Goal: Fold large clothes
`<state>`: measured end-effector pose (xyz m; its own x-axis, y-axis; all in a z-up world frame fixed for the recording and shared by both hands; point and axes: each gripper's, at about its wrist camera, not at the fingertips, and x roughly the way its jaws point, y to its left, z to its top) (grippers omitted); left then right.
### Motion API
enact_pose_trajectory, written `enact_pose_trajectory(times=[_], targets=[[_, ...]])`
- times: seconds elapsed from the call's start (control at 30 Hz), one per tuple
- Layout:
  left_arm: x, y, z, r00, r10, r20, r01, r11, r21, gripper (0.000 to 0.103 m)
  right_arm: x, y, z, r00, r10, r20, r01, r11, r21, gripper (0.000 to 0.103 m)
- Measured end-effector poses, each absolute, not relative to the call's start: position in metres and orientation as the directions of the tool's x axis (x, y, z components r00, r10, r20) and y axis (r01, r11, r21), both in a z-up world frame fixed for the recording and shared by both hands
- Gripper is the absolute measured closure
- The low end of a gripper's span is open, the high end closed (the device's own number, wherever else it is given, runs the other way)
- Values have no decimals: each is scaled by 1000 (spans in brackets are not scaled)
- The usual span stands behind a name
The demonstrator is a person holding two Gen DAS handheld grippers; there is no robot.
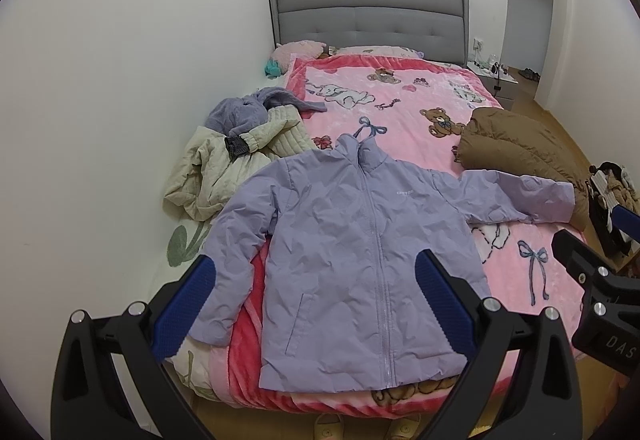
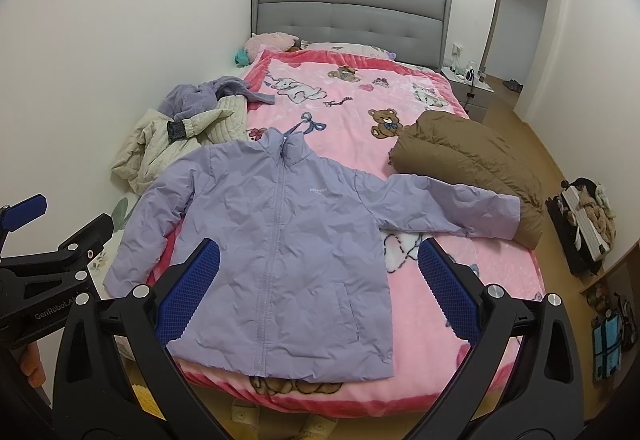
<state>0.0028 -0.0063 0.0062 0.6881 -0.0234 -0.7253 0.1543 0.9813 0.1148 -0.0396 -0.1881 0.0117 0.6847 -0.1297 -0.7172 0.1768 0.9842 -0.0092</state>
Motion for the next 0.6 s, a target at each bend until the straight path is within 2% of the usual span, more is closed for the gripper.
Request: enact_pose_trajectory(times=[0.6], targets=[[-1, -18, -7, 680, -27, -733, 156, 982, 109, 5, -39, -191, 9, 683, -130, -719, 175, 985, -13, 8]])
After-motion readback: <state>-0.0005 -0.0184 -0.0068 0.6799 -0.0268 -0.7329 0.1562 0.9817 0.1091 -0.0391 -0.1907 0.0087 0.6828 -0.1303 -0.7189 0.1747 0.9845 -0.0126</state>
